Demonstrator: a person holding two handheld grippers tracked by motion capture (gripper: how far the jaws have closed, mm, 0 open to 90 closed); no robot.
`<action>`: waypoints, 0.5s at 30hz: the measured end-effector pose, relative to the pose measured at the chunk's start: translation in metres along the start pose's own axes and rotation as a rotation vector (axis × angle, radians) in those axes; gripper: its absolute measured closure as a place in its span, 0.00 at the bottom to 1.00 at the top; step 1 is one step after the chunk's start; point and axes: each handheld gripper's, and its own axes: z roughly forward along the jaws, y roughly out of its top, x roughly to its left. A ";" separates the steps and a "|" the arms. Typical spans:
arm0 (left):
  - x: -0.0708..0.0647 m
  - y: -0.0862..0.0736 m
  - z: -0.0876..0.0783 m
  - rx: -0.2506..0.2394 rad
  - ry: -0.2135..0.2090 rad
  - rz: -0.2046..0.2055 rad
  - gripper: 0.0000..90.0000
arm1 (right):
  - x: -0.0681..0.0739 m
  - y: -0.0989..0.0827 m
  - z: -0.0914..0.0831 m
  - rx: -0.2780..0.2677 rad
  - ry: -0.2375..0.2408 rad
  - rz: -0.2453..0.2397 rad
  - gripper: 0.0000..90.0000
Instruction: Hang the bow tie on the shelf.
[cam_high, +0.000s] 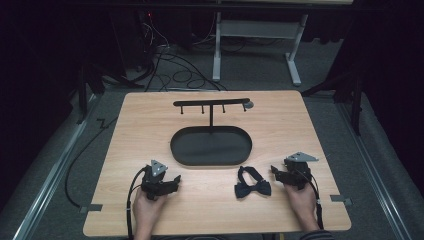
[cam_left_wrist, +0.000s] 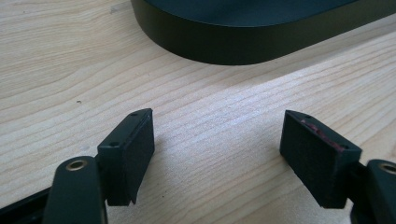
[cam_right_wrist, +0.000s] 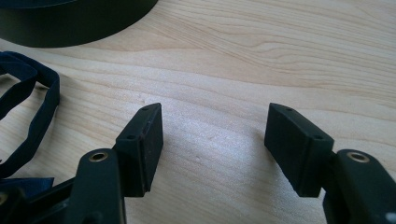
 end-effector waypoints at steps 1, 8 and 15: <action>0.000 0.000 0.000 0.000 0.000 0.000 0.30 | 0.000 0.000 0.000 0.000 0.000 0.000 0.43; 0.000 0.000 0.000 0.000 0.000 0.000 0.30 | 0.000 0.000 0.000 0.000 0.000 0.000 0.43; 0.000 0.000 0.000 0.000 0.000 0.000 0.30 | -0.001 0.000 0.000 -0.002 0.005 0.002 0.47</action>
